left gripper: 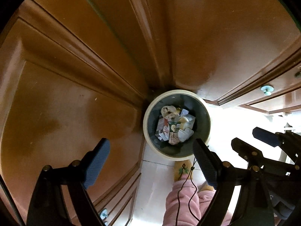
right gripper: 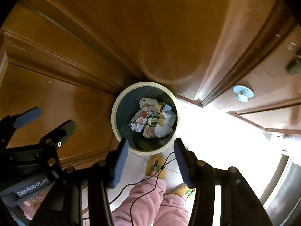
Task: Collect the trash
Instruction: 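Raise both tools back up toward the counter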
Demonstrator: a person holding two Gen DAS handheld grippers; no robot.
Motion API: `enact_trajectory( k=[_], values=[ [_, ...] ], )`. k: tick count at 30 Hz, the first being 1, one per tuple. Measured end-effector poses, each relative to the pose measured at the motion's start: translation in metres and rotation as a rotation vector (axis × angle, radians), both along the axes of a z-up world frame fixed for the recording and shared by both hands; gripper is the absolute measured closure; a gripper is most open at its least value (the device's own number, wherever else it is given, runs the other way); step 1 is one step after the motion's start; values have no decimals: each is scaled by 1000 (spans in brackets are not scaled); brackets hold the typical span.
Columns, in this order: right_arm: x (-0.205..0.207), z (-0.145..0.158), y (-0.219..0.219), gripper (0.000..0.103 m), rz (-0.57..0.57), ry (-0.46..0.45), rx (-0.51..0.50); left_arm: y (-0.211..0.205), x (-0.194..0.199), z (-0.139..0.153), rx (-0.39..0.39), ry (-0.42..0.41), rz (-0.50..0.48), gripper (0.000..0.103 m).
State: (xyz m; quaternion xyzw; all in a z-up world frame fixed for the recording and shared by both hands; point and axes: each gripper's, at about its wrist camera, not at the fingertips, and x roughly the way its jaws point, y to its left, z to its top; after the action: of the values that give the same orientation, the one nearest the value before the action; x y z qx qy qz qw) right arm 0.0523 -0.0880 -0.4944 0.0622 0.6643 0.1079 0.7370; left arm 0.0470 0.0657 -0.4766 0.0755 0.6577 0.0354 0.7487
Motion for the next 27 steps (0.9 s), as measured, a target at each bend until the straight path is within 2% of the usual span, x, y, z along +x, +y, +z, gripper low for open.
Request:
enact_trajectory(
  k=[6, 12, 20, 27],
  values=[
    [-11, 25, -12, 52, -25, -11, 0, -9, -9, 29, -26, -11, -10, 15],
    [-24, 71, -22, 52, -41, -19, -40, -20, -16, 74, -65, -33, -20, 15],
    [-41, 152, -32, 51, -66, -44, -73, -32, -27, 162, -116, -93, -47, 15],
    [-51, 229, -36, 51, -74, -109, -64, -30, -27, 239, -162, -151, -45, 15]
  ],
)
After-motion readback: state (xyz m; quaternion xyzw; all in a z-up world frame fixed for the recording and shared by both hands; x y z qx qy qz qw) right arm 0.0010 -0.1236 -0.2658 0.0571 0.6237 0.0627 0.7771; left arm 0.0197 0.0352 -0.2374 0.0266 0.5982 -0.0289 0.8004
